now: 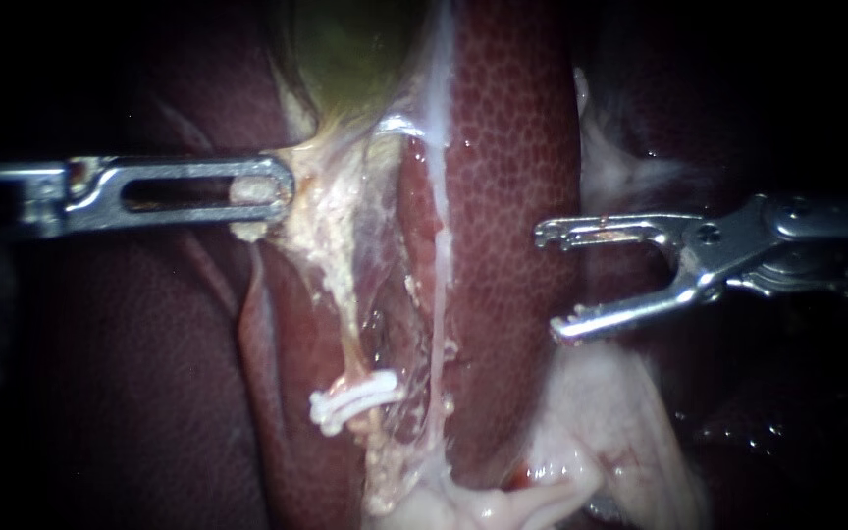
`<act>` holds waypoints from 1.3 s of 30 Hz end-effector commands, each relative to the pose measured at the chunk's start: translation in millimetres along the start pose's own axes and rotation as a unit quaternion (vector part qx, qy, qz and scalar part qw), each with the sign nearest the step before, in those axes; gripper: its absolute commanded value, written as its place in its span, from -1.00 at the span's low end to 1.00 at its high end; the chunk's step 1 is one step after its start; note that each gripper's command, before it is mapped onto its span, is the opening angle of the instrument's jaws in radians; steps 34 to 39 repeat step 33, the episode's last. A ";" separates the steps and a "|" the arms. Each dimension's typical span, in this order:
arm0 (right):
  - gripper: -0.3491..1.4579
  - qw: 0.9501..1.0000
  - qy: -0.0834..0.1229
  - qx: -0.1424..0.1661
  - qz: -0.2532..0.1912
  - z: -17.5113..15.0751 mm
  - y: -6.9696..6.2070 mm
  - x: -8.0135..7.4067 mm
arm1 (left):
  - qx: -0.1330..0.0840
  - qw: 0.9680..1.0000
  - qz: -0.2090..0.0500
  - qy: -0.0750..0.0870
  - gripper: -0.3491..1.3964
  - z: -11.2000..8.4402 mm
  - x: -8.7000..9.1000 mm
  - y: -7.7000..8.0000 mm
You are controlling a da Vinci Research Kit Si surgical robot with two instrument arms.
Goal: Going back second clip left tube
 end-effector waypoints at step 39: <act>0.05 1.000 0.001 0.000 -0.001 0.4 -0.5 0.1 | -0.006 1.000 0.006 0.017 -1.00 4.0 2.0 1.4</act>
